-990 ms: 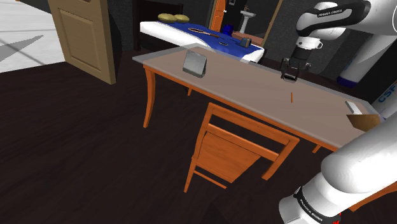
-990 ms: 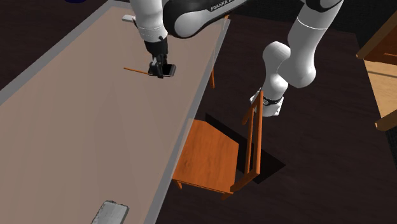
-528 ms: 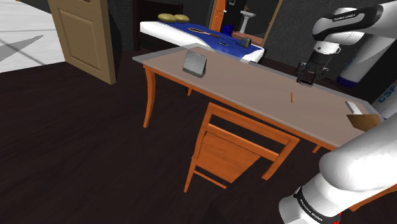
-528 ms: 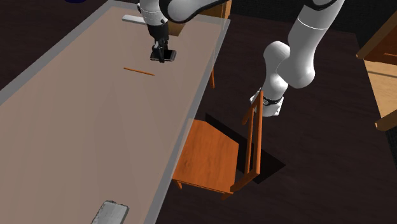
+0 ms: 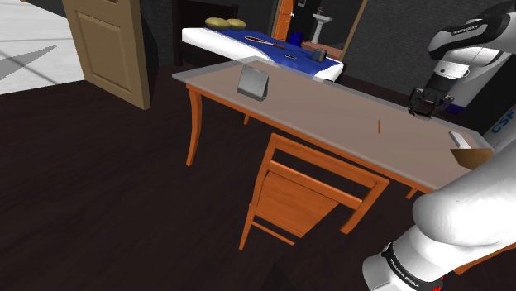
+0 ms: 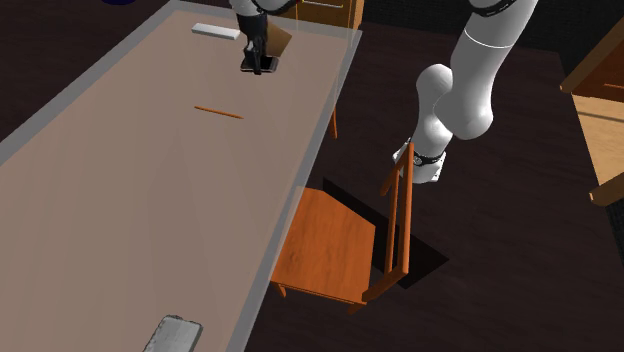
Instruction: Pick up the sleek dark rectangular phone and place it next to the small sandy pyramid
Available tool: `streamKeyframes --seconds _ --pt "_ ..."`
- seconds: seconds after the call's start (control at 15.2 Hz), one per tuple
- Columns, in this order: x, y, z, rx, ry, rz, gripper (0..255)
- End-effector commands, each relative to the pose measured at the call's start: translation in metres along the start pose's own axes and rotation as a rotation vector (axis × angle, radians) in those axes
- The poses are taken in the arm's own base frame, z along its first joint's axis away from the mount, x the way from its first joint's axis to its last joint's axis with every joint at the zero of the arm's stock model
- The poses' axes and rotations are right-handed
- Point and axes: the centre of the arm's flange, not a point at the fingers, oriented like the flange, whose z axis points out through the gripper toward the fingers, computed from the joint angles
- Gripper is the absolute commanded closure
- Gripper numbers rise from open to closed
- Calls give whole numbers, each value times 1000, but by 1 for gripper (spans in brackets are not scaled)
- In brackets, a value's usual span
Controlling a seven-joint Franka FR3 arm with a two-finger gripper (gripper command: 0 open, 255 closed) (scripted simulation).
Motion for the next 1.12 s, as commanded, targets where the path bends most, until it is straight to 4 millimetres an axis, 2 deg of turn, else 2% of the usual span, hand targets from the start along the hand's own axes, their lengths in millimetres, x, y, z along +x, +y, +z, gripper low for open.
streamKeyframes --seconds 0.0,0.79,0.86,1.06 --pt "4 26 -2 0 0 -2 255" --pt "34 181 8 0 0 -2 255" --pt "38 203 9 0 0 -2 255" --pt "38 202 25 0 0 -2 255"
